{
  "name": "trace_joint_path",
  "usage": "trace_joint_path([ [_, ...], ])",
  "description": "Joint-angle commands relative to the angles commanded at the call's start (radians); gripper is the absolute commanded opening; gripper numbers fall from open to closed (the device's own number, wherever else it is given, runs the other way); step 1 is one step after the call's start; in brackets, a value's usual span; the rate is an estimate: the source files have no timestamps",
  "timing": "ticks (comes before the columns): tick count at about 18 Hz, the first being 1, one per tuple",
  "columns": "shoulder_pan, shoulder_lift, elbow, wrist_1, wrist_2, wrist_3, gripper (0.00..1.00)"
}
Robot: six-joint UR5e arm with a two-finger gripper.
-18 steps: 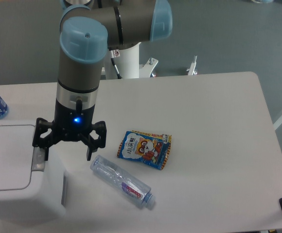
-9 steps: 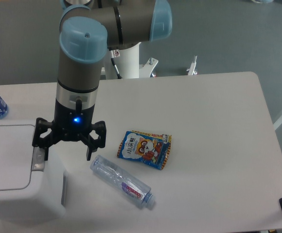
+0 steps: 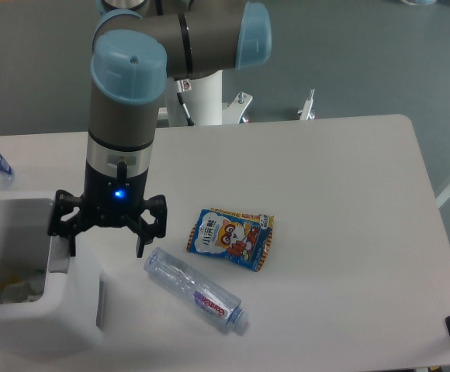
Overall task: Open the trash can
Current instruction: 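Press the handle so the trash can lid swings open, then raise the gripper up and away from the opened trash can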
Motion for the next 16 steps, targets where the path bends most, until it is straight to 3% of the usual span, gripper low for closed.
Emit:
trace_joint_path([
  [6, 0.011, 0.018, 0.025, 0.037, -0.005, 0.009, 1.00],
  [12, 0.135, 0.058, 0.041, 0.051, 0.005, 0.050, 1.00],
  [16, 0.215, 0.064, 0.032, 0.048, 0.206, 0.234, 1.00],
])
